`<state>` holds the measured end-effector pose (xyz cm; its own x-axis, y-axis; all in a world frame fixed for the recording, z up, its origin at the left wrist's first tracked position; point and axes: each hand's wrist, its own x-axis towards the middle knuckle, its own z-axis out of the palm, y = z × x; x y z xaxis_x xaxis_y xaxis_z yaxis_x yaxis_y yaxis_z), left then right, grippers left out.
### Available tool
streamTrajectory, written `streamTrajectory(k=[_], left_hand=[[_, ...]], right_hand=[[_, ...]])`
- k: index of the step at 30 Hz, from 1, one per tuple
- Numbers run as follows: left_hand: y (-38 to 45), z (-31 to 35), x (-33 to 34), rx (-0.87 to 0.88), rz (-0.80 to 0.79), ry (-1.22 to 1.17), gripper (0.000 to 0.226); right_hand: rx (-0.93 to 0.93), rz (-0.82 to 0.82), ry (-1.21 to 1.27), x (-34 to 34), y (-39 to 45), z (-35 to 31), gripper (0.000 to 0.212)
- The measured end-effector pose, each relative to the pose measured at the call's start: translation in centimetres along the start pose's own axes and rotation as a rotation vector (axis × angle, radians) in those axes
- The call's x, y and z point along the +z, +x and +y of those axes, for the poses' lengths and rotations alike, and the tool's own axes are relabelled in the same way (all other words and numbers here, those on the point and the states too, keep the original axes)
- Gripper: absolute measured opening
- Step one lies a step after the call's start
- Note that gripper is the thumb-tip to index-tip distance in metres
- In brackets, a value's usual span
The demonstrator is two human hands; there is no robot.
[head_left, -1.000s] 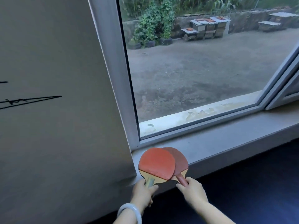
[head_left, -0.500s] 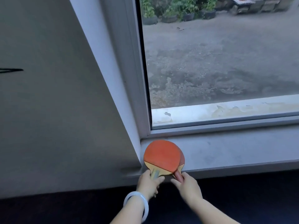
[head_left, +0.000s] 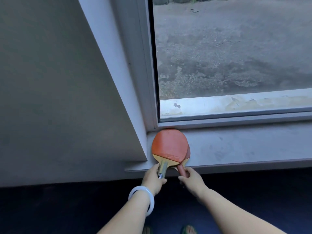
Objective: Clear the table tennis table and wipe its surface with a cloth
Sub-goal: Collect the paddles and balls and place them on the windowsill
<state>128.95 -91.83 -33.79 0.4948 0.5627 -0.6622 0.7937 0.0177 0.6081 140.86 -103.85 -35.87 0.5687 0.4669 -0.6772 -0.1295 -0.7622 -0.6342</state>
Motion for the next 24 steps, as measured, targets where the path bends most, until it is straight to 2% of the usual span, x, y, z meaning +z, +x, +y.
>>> streamTrajectory(k=[5, 14, 24], left_hand=[[0.7, 0.0, 0.5, -0.035, 0.056, -0.003, 0.073], [1.0, -0.7, 0.1, -0.007, 0.051, 0.069, 0.071], [0.6, -0.8, 0.5, 0.008, 0.051, 0.054, 0.071]], right_hand=[[0.006, -0.057, 0.043, 0.7, 0.2, 0.0, 0.033], [0.048, -0.039, 0.145, 1.3, 0.6, -0.7, 0.023], [0.05, -0.049, 0.167, 1.4, 0.3, -0.8, 0.027]])
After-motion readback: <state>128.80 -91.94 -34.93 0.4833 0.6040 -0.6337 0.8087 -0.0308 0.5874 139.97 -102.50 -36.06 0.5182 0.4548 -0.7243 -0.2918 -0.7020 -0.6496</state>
